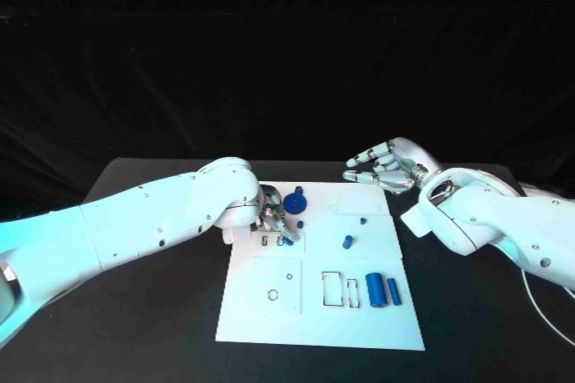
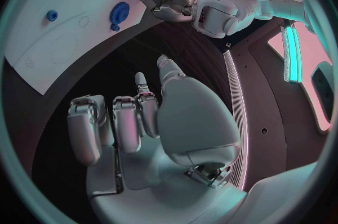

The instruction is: Assemble the parts on the task board

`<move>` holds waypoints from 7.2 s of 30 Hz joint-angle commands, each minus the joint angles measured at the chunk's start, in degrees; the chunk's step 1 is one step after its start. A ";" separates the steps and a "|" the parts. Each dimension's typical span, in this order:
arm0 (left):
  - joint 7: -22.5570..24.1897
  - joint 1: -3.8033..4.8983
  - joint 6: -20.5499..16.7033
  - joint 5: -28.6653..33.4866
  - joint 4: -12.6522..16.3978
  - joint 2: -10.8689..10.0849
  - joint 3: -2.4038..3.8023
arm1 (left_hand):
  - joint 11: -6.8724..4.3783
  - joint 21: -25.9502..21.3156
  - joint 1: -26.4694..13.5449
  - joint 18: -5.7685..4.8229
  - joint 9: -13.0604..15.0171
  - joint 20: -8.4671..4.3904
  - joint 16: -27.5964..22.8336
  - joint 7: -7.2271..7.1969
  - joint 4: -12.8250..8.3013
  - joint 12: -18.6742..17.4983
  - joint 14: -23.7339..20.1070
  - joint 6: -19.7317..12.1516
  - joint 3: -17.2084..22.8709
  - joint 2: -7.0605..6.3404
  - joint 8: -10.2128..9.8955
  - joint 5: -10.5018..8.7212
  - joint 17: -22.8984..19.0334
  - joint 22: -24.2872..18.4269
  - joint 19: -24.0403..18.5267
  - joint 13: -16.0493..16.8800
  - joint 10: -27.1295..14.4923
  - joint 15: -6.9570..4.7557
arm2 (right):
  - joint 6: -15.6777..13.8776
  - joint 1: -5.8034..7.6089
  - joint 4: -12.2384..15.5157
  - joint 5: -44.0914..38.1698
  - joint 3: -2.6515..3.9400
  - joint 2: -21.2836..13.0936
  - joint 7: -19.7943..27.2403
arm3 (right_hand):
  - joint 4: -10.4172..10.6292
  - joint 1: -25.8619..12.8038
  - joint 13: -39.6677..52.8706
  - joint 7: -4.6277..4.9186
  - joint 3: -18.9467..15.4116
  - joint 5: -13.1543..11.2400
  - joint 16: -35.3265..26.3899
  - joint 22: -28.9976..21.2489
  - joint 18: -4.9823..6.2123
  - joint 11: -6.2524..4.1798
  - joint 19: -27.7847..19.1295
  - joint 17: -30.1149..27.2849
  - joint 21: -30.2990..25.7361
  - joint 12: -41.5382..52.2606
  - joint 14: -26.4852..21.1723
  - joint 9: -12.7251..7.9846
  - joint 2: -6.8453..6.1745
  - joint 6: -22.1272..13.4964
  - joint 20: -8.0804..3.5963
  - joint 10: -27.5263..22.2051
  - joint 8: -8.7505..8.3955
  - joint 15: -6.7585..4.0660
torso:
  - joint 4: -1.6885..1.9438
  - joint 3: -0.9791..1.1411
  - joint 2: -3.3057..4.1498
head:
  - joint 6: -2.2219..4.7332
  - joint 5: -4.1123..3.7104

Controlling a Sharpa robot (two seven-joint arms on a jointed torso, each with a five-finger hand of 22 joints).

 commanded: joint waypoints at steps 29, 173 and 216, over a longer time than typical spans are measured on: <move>3.04 -1.14 -14.18 4.44 6.90 -6.55 -0.48 | 0.36 0.49 -7.99 -1.07 4.79 0.28 0.18 0.46 -4.56 -0.04 6.13 0.37 29.34 -7.56 1.81 1.33 15.07 10.16 3.52 0.80 1.12 0.42 | 0.89 -0.11 -0.34 -0.04 -0.12 0.14 0.17 | 0.05 -0.26 8.88 0.09 -0.51 0.47 -0.19 11.09 0.72 -0.50 2.85 9.17 -0.17 -0.10 4.70 0.08 0.51 0.48 -0.29 1.10 0.16 -0.42 | 0.39 0.38 -0.14 | 0.16 0.69; -3.25 -3.16 -3.32 -5.20 4.19 -3.21 -0.72 | -1.40 2.07 -23.85 -1.77 5.88 -1.18 0.18 -1.77 3.27 2.94 6.13 6.37 16.04 -7.43 2.98 0.71 15.07 13.13 5.09 4.31 4.06 -1.10 | 0.83 -0.42 1.93 0.47 -0.16 -1.23 0.40 | 0.01 -0.32 8.62 0.07 -0.79 0.62 -0.53 10.57 0.86 -0.51 2.44 8.67 -0.48 -0.51 4.58 0.11 0.52 0.45 -0.33 0.88 0.08 -0.45 | 0.53 0.54 -0.22 | -1.03 0.75; -3.04 -2.96 -6.09 -5.86 7.53 -6.64 1.08 | -1.74 1.94 -26.78 -1.74 6.14 -1.48 0.18 -2.15 6.26 2.99 6.13 7.21 3.29 -6.34 2.98 0.57 15.07 13.06 5.06 4.71 4.51 -1.40 | 0.88 -0.42 1.39 0.62 -0.16 -1.18 0.59 | 0.00 -0.36 8.56 0.07 -0.90 0.67 -0.58 10.46 0.89 -0.52 2.36 8.60 -0.54 -0.61 4.56 0.12 0.52 0.43 -0.35 0.83 0.05 -0.46 | 0.54 0.56 -0.29 | -0.87 0.78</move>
